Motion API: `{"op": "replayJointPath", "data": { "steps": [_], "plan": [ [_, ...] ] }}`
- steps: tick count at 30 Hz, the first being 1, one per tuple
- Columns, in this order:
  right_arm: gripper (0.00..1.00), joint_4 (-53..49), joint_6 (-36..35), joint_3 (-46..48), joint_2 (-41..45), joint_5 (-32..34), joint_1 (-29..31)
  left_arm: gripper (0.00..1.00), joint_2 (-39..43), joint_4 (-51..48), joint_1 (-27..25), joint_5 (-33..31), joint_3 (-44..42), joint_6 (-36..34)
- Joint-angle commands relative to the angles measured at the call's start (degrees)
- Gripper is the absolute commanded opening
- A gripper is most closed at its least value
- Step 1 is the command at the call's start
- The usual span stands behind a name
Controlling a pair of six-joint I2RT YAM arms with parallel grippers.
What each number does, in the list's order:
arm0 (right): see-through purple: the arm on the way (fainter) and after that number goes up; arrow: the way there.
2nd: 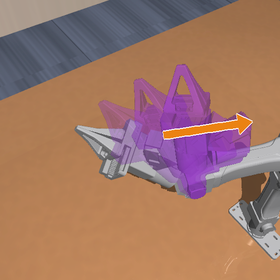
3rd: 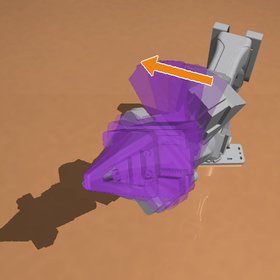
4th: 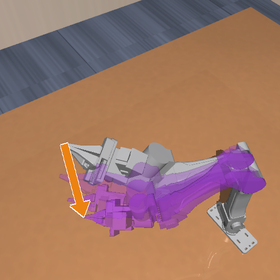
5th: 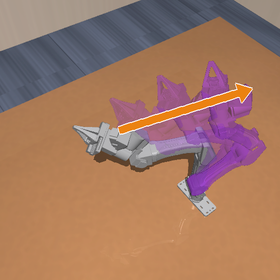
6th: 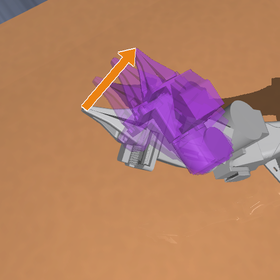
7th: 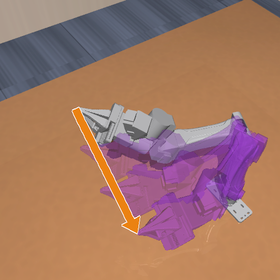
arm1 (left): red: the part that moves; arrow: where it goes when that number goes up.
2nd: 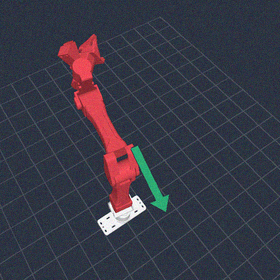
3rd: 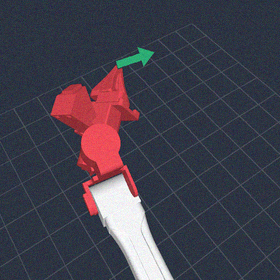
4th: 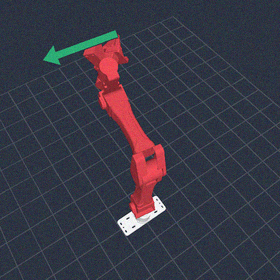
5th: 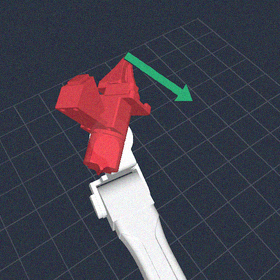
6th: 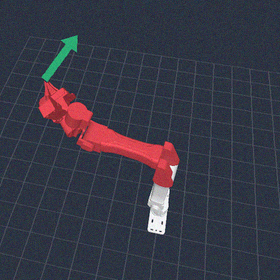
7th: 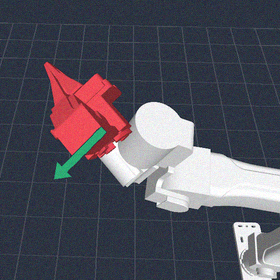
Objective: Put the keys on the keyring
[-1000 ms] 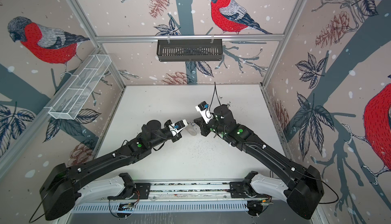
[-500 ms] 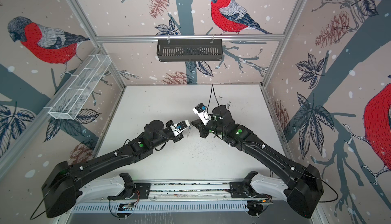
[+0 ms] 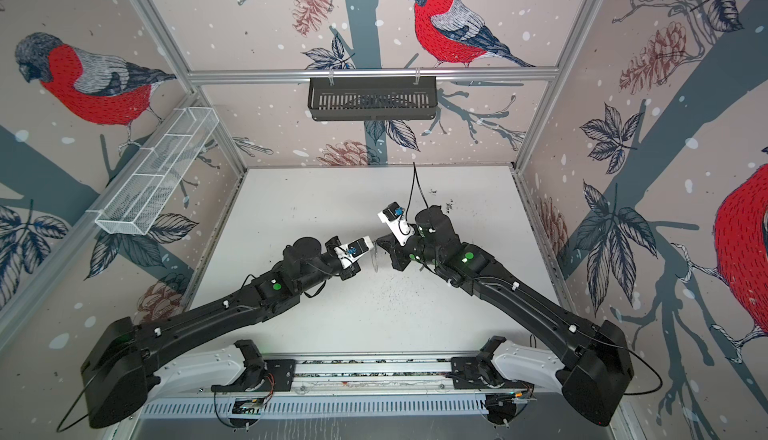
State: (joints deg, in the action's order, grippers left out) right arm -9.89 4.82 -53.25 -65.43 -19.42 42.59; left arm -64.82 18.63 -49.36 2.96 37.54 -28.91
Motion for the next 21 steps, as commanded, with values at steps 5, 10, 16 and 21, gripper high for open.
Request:
{"op": "replayJointPath", "data": {
  "steps": [5, 10, 16, 21],
  "plan": [
    [0.0, 1.4, 0.77, -0.8, -0.44, 0.87, -0.22, 0.0, -0.04, 0.47, -0.71, -0.5, -0.27, -0.29],
    [0.0, 0.99, 0.9, -1.24, -1.02, 1.17, -0.23, 0.0, 0.38, 0.99, -0.9, -0.67, -0.66, -0.39],
    [0.0, 0.15, 0.75, -1.78, -1.8, 0.87, -0.14, 0.0, 0.81, 1.16, -1.04, -1.44, -0.98, -0.71],
    [0.0, -0.32, 0.46, -2.03, -2.42, 0.39, -0.05, 0.0, 0.76, 1.5, -1.07, -2.39, -1.07, -0.63]
  ]
}}
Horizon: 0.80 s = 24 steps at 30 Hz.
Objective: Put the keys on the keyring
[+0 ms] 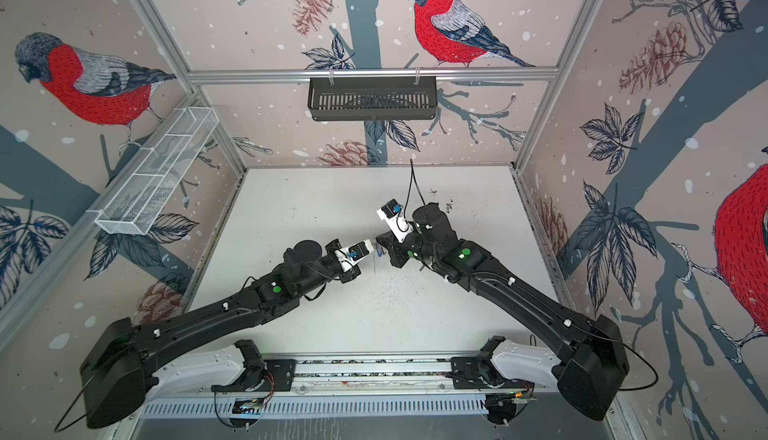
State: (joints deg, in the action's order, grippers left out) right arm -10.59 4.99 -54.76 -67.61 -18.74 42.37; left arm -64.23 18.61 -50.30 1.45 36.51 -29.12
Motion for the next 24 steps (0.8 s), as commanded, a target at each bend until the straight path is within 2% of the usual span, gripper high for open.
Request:
{"op": "replayJointPath", "data": {
  "steps": [1, 16, 24],
  "plan": [
    [0.0, 0.24, 0.28, -0.52, -0.31, -0.47, 0.25, 0.0, 0.08, 1.55, -0.08, -1.06, -0.09, -0.44],
    [0.0, -0.1, -0.42, -0.48, 0.21, -2.32, 0.59, 0.0, -0.68, 1.27, -0.07, -2.51, 0.47, -0.28],
    [0.0, -0.26, -0.43, -0.52, -0.63, -1.24, 0.91, 0.0, -0.29, 1.41, -0.23, -2.68, 0.42, -0.24]
  ]
}}
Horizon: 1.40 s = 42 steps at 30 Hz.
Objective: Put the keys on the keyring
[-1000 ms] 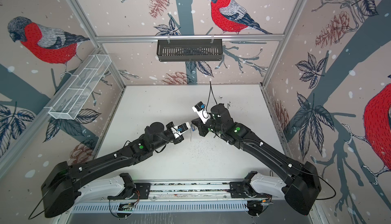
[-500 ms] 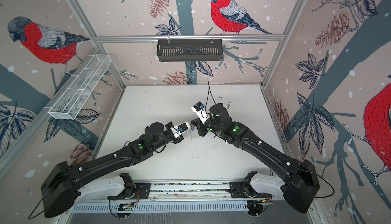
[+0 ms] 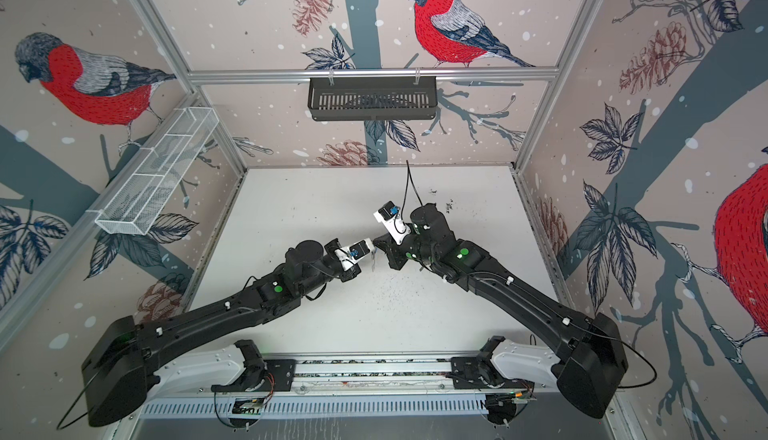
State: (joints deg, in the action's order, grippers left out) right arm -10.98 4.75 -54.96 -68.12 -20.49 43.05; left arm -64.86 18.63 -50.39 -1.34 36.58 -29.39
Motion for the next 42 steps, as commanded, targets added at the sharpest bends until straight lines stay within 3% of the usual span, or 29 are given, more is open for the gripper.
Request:
{"op": "replayJointPath", "data": {
  "steps": [1, 22, 42],
  "plan": [
    [0.0, 0.14, -0.09, -0.32, -0.26, 0.83, 0.2, 0.0, 0.43, 1.32, -0.15, 0.12, 0.31, 0.03],
    [0.0, -0.53, 1.22, -1.93, -1.96, 3.08, -0.2, 0.0, 1.08, 1.84, -0.86, -0.31, -0.7, -0.89],
    [0.0, -1.01, 0.52, -2.18, -0.8, 0.47, -0.07, 0.0, 0.57, 2.15, -0.96, -2.0, -0.71, -0.94]
  ]
}}
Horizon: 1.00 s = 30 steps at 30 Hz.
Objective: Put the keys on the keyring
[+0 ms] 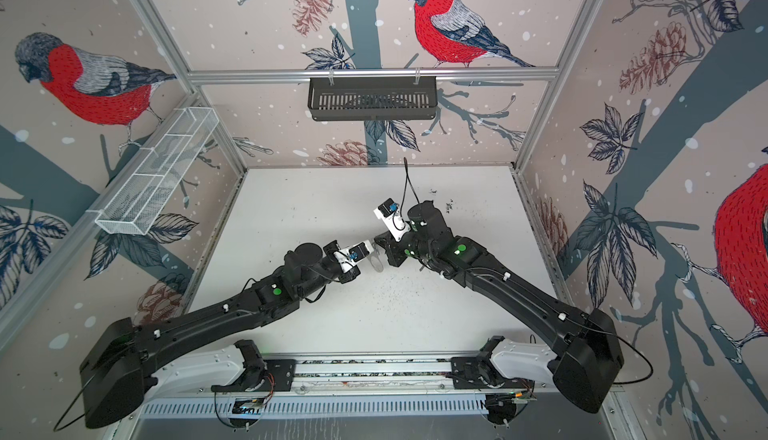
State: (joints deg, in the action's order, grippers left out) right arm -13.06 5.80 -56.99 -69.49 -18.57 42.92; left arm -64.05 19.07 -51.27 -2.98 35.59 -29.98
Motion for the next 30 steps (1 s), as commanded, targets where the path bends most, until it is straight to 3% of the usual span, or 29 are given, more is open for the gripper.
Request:
{"op": "replayJointPath", "data": {
  "steps": [1, 30],
  "plan": [
    [0.0, 1.09, -0.53, -0.14, 0.71, -1.55, 0.06, 0.0, -0.36, 1.44, -0.15, -0.43, 0.39, -0.35],
    [0.0, -0.43, 0.09, 0.13, -1.87, 1.78, -1.43, 0.0, 2.5, 3.65, -0.24, -0.56, -1.31, -0.44]
  ]
}}
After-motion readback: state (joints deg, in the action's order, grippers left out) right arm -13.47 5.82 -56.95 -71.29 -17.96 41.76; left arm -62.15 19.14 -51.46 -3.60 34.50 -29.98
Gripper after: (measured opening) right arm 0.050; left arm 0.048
